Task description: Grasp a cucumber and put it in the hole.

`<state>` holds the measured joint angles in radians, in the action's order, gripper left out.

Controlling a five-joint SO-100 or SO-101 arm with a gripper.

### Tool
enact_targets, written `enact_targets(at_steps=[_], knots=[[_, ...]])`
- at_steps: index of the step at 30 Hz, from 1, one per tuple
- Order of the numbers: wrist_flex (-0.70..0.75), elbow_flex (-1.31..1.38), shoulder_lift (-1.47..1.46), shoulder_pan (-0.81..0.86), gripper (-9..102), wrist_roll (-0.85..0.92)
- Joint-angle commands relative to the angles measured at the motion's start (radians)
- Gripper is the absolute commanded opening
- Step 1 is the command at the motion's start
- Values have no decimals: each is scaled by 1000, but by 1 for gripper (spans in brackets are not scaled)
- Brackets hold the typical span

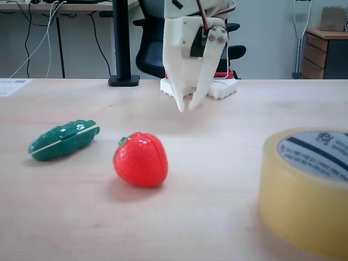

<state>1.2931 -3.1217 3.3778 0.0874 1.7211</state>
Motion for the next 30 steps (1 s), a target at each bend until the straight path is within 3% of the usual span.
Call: enact_targets(at_steps=[1, 30], knots=[[48, 11, -8, -8, 0, -6], [49, 11, -8, -8, 0, -6]])
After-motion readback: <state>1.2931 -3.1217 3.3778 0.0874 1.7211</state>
